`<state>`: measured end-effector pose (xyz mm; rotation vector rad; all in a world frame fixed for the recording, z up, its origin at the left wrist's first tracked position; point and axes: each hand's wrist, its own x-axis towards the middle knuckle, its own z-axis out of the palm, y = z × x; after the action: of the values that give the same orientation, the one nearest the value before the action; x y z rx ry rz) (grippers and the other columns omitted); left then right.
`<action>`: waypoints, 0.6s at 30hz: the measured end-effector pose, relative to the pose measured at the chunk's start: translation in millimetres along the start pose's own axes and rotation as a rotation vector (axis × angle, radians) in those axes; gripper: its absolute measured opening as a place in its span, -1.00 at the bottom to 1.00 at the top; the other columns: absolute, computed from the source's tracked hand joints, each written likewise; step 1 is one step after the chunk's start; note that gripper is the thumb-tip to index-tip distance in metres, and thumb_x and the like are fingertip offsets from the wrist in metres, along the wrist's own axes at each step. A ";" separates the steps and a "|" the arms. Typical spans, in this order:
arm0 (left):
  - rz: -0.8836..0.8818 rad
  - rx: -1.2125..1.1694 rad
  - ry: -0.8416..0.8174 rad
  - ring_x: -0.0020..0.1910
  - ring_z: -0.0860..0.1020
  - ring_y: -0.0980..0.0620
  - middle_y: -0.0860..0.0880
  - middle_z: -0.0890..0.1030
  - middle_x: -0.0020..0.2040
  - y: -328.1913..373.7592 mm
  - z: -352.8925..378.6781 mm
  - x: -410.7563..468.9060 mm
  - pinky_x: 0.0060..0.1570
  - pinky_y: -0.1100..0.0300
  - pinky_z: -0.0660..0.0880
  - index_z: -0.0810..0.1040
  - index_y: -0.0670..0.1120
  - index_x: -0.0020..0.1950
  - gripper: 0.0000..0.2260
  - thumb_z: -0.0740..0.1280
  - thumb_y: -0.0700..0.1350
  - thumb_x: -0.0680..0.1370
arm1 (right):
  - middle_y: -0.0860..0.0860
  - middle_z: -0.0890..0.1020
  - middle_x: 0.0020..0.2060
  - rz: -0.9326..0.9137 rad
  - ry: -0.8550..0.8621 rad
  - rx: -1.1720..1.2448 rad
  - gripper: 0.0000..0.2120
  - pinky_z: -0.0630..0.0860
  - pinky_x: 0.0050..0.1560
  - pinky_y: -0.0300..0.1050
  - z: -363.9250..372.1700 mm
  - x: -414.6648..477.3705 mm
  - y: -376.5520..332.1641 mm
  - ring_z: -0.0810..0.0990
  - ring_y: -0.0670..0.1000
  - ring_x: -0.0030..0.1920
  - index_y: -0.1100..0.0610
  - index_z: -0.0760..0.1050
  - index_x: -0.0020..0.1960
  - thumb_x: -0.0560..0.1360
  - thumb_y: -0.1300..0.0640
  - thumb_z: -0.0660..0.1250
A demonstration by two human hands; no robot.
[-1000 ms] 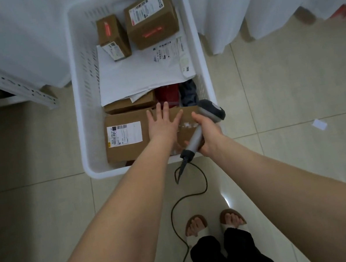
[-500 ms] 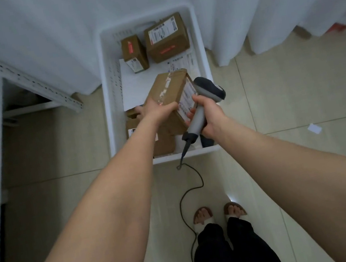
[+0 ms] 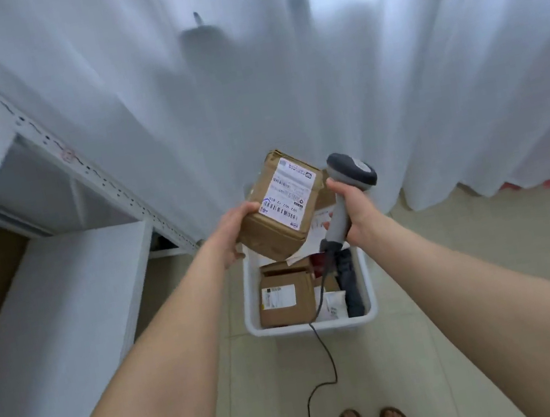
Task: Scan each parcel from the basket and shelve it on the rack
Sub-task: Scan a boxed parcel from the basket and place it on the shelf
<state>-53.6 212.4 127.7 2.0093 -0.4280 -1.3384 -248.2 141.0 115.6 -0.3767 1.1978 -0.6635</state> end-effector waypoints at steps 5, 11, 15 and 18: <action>0.068 0.057 -0.061 0.07 0.46 0.01 -0.02 0.52 0.05 71.6 -49.1 -75.2 0.25 -0.11 0.30 0.52 0.01 0.06 -0.68 0.34 0.17 0.42 | 0.12 0.67 0.09 -0.050 -0.048 -0.030 -0.55 0.50 0.23 0.23 21.6 -62.6 -56.8 0.64 0.20 0.11 0.06 0.52 0.26 0.41 0.02 0.50; 0.158 0.118 -0.076 0.22 0.46 -0.08 -0.06 0.51 0.20 135.6 -85.3 -144.8 0.26 -0.26 0.36 0.48 -0.04 0.24 -0.54 0.33 0.20 0.46 | 0.08 0.73 -0.07 -0.073 -0.294 -0.058 -0.67 0.64 -0.22 0.01 35.8 -117.6 -92.2 0.73 0.12 -0.17 0.09 0.58 0.14 0.43 0.00 0.48; 0.342 -0.032 0.071 -0.01 0.56 0.00 0.01 0.63 -0.04 160.4 -83.2 -175.8 -0.02 0.04 0.51 0.56 0.03 0.02 -0.64 0.33 0.28 0.44 | 0.11 0.72 -0.02 -0.148 -0.294 -0.084 -0.61 0.65 -0.05 0.01 50.1 -144.5 -95.8 0.70 0.12 -0.05 0.15 0.55 0.22 0.43 0.08 0.49; 0.482 -0.064 -0.014 -0.09 0.66 0.03 -0.01 0.67 -0.01 171.5 -85.1 -189.4 -0.23 0.17 0.56 0.52 -0.02 0.18 -0.63 0.36 0.17 0.49 | 0.13 0.71 -0.01 -0.121 -0.288 -0.036 -0.59 0.57 0.20 0.05 59.6 -157.2 -97.9 0.69 0.12 0.00 0.16 0.53 0.23 0.43 0.08 0.50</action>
<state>-39.8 233.1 395.8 1.7010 -0.8059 -1.0480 -251.9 165.3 308.6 -0.5588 0.9190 -0.6680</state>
